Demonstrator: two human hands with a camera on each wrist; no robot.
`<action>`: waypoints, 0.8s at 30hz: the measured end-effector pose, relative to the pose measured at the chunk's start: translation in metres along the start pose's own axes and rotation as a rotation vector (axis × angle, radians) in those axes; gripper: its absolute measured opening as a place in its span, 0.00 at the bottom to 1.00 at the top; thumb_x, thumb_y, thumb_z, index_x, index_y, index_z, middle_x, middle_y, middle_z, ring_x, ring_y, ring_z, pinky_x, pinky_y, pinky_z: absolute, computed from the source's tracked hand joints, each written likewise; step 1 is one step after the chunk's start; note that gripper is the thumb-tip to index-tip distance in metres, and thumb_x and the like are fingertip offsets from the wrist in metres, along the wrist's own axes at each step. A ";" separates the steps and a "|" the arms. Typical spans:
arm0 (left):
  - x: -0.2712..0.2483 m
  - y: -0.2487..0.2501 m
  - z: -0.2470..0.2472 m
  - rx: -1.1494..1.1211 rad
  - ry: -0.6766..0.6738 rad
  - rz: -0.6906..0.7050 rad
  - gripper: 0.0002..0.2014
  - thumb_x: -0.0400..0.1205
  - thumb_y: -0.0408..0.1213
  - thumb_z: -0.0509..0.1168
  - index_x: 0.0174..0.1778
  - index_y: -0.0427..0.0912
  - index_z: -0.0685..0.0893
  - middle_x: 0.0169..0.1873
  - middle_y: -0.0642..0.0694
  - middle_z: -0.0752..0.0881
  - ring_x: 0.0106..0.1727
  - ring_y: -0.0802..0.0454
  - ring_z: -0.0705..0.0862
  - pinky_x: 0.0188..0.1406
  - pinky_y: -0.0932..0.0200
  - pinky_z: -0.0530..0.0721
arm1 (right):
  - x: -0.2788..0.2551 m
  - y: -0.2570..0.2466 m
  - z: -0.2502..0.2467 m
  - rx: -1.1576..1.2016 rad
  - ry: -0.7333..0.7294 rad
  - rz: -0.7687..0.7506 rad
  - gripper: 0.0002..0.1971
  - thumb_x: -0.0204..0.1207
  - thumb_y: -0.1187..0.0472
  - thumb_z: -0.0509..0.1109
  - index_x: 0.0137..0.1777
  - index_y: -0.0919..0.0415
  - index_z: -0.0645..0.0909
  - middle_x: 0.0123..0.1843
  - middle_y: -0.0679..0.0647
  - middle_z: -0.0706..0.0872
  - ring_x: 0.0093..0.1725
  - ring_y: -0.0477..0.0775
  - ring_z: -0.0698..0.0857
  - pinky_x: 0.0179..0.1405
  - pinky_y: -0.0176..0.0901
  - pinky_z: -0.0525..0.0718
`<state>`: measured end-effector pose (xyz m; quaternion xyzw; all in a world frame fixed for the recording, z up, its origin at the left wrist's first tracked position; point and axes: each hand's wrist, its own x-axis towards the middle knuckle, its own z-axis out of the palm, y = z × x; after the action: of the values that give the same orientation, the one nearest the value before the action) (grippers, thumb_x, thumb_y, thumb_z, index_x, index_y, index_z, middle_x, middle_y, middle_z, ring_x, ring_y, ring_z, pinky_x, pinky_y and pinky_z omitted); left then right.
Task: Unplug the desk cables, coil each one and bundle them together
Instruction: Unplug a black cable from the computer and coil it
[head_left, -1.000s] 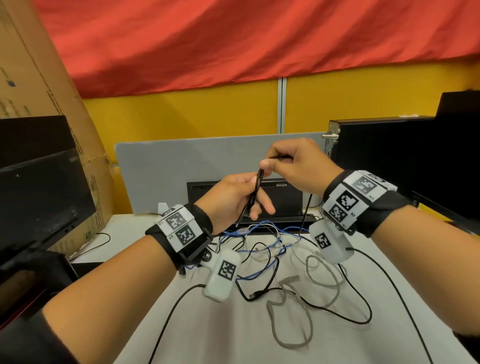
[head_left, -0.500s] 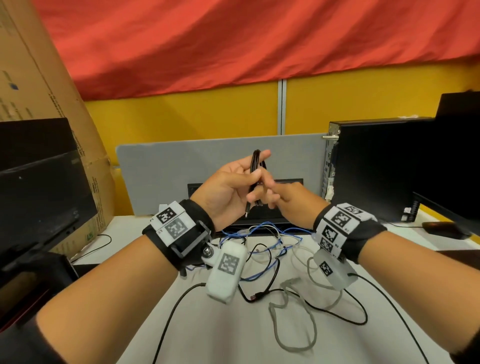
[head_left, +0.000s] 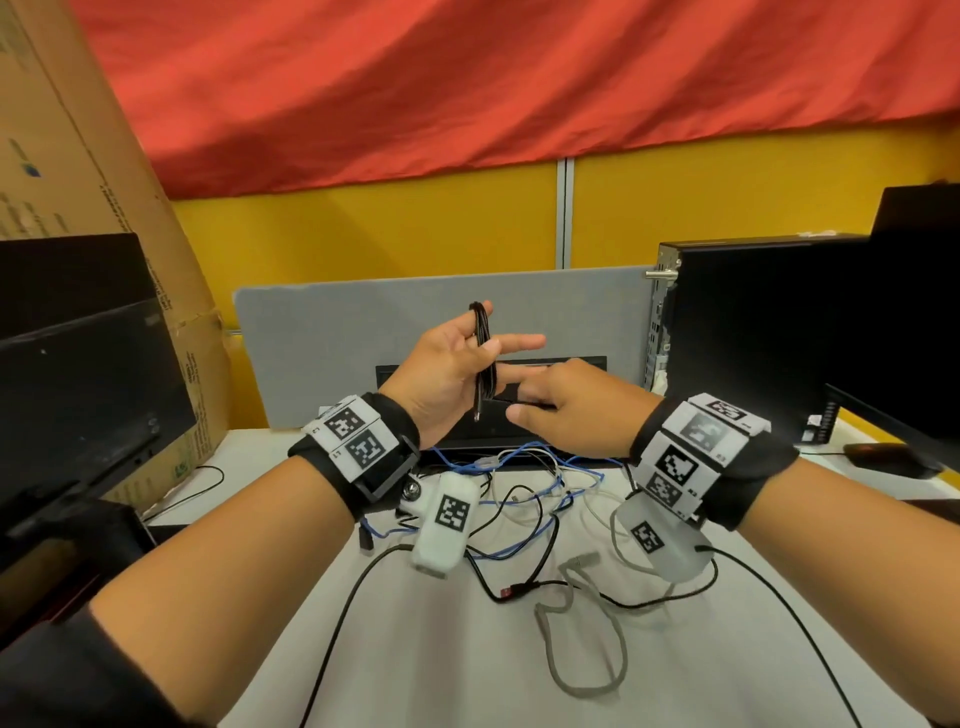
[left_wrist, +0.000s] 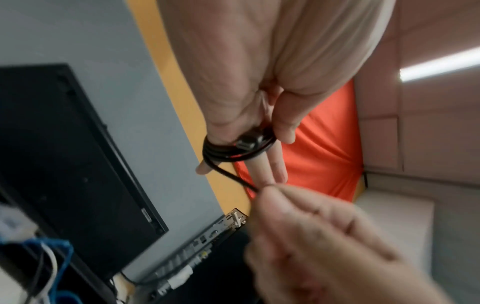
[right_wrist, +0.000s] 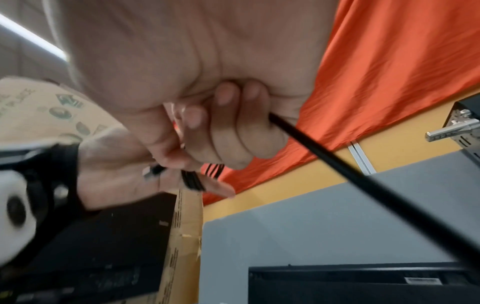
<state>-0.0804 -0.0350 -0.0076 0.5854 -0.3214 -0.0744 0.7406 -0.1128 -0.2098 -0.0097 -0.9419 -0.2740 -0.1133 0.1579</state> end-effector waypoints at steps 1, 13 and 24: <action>0.000 0.000 0.001 0.022 0.001 -0.017 0.32 0.88 0.29 0.55 0.85 0.39 0.46 0.60 0.36 0.88 0.52 0.41 0.91 0.58 0.48 0.86 | 0.000 -0.001 -0.004 0.037 0.012 0.002 0.19 0.82 0.52 0.65 0.29 0.56 0.74 0.25 0.45 0.78 0.24 0.50 0.73 0.28 0.44 0.72; -0.012 0.004 0.014 0.286 -0.127 -0.184 0.19 0.90 0.44 0.50 0.75 0.43 0.73 0.41 0.32 0.90 0.29 0.49 0.82 0.48 0.53 0.79 | 0.006 0.003 -0.049 0.316 0.253 -0.009 0.09 0.82 0.60 0.68 0.43 0.63 0.85 0.31 0.56 0.79 0.28 0.47 0.71 0.30 0.37 0.70; -0.013 0.019 0.024 -0.163 -0.238 -0.130 0.22 0.86 0.32 0.55 0.77 0.34 0.71 0.20 0.48 0.74 0.20 0.57 0.69 0.68 0.25 0.73 | 0.017 0.037 -0.018 0.320 0.438 0.021 0.12 0.86 0.59 0.60 0.57 0.55 0.86 0.45 0.65 0.89 0.46 0.63 0.85 0.49 0.55 0.82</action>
<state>-0.1094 -0.0427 0.0074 0.5300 -0.3611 -0.2169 0.7360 -0.0802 -0.2380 0.0036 -0.8608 -0.2381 -0.2681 0.3612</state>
